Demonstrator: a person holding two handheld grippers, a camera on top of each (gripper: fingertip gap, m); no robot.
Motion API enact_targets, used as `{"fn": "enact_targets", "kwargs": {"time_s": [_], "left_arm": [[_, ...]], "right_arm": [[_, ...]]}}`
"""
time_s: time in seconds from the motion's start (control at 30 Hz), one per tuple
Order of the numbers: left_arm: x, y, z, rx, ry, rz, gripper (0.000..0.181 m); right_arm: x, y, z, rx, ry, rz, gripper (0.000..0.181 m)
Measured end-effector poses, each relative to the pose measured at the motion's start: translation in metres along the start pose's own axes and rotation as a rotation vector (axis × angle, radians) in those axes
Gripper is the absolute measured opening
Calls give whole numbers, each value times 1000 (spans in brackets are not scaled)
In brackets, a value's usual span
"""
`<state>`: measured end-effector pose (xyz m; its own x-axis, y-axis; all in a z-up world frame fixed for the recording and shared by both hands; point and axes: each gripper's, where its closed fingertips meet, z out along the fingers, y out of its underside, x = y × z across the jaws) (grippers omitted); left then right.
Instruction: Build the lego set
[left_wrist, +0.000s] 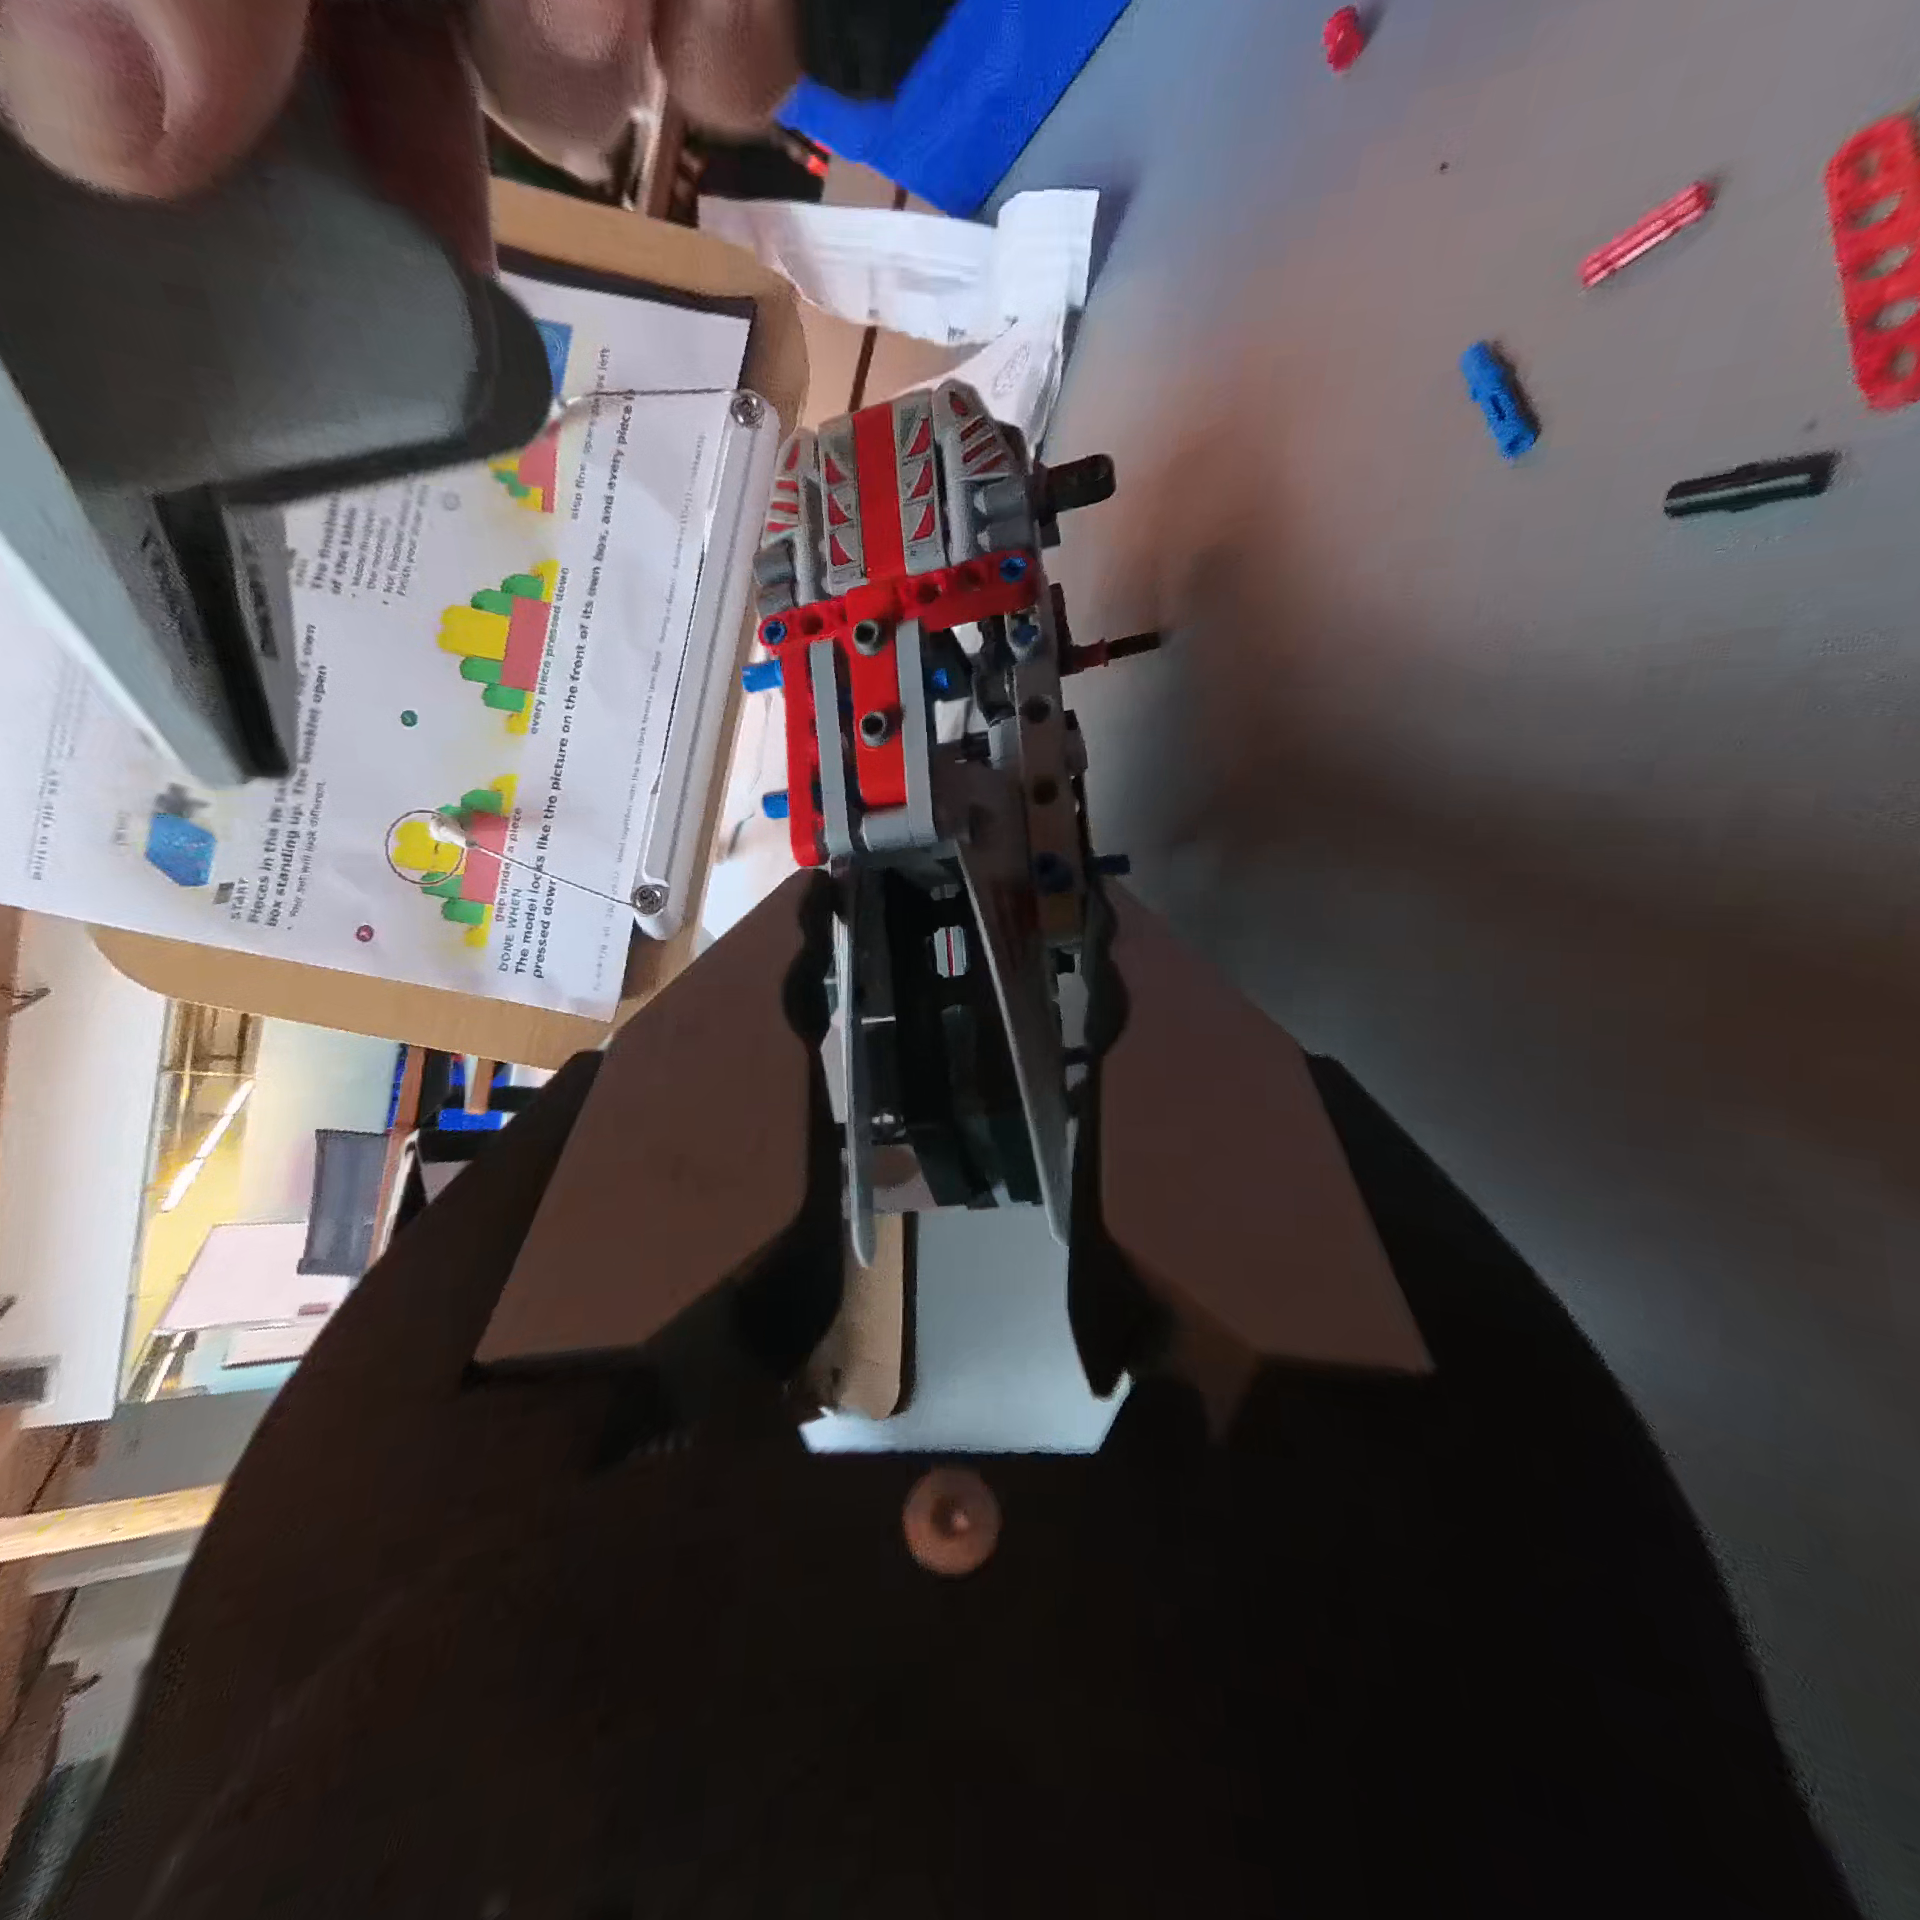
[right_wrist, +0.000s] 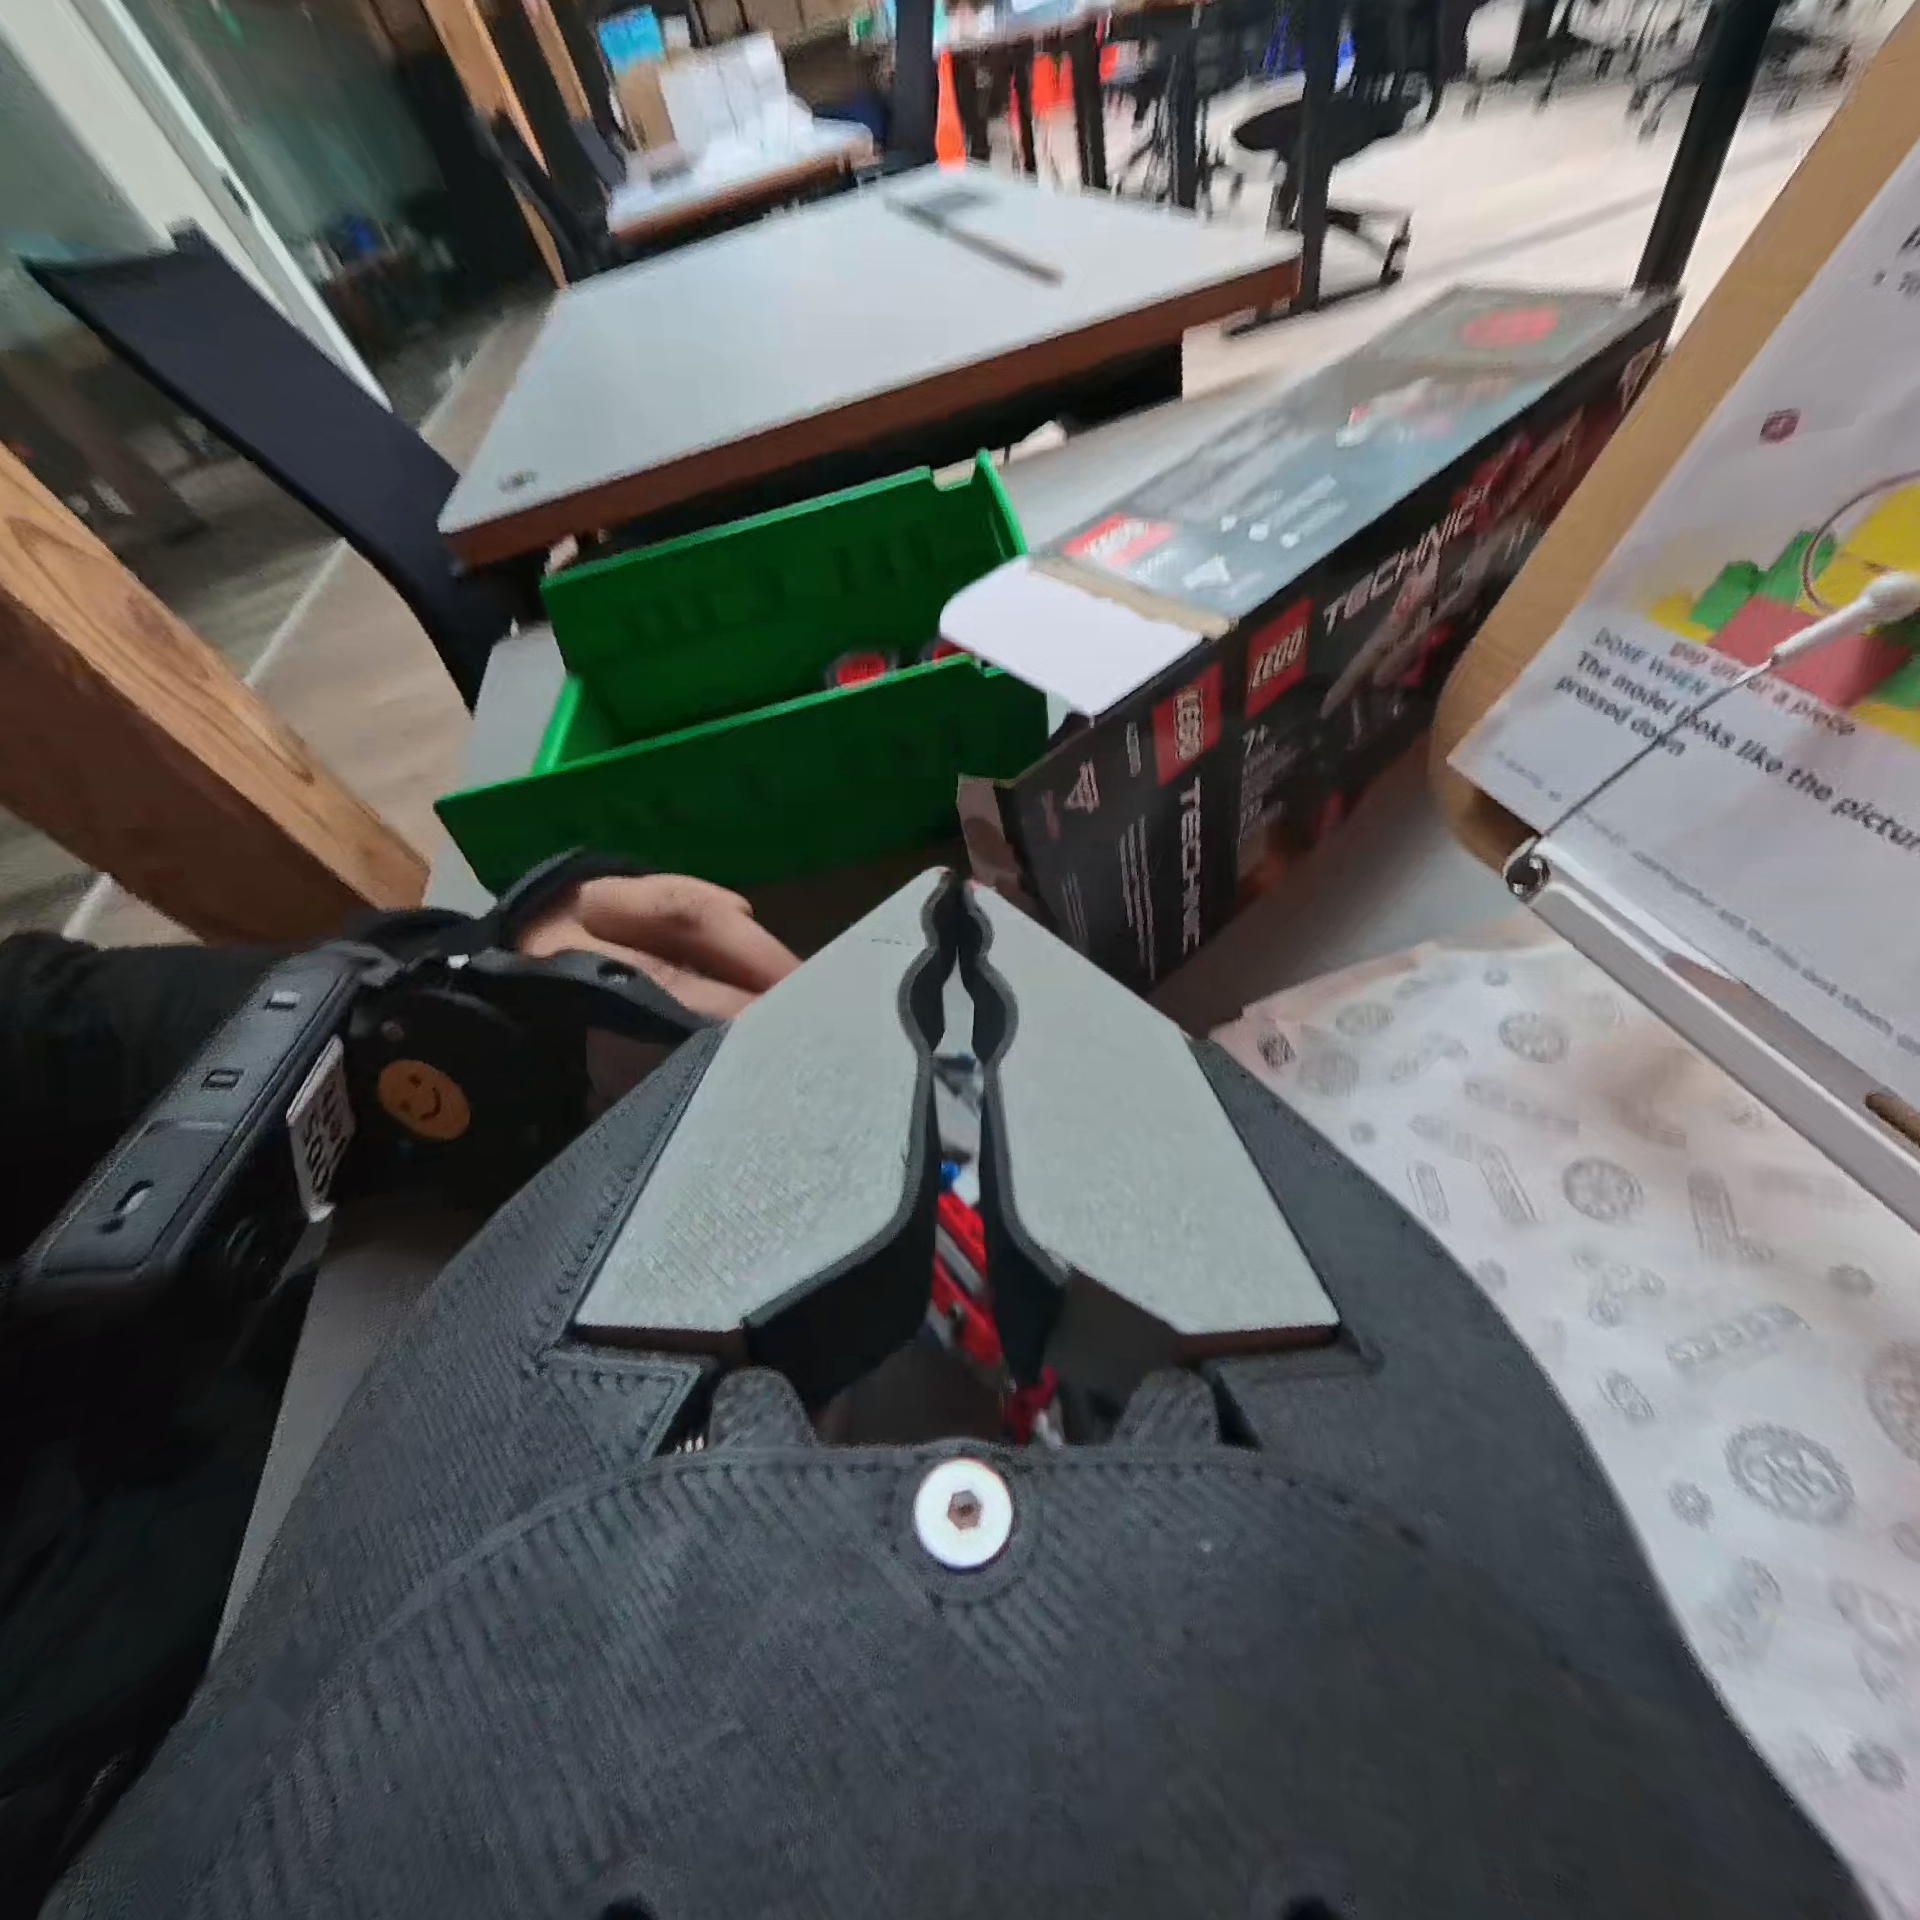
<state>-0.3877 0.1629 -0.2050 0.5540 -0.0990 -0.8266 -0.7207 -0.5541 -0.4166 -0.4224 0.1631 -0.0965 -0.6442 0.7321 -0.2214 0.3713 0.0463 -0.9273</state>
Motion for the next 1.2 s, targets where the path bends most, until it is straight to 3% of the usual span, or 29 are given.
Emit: {"fn": "enact_targets", "kwargs": {"time_s": [0.13, 0.2, 0.37, 0.57, 0.67, 0.97, 1.2], "left_arm": [[-3, 1, 4, -11, -21, -14, 46], [-5, 5, 4, -27, -35, -21, 46], [-11, 15, 6, -60, -59, -59, 46], [-12, 15, 6, -40, -60, -71, 46], [-12, 15, 6, -35, -62, -54, 46], [-11, 15, 7, -49, -70, -33, 46], [-11, 16, 7, -52, -68, -44, 46]], "right_arm": [[9, 8, -15, -91, 38, -19, 0], [13, 14, -18, -132, 51, -21, 13], [14, 37, -11, -238, 32, 20, 22], [28, 65, -4, -388, 118, -54, 25], [22, 76, 0, -417, 43, 10, 21], [21, 71, 3, -290, -110, 212, 3], [21, 75, 12, -276, -97, 186, 2]]}}
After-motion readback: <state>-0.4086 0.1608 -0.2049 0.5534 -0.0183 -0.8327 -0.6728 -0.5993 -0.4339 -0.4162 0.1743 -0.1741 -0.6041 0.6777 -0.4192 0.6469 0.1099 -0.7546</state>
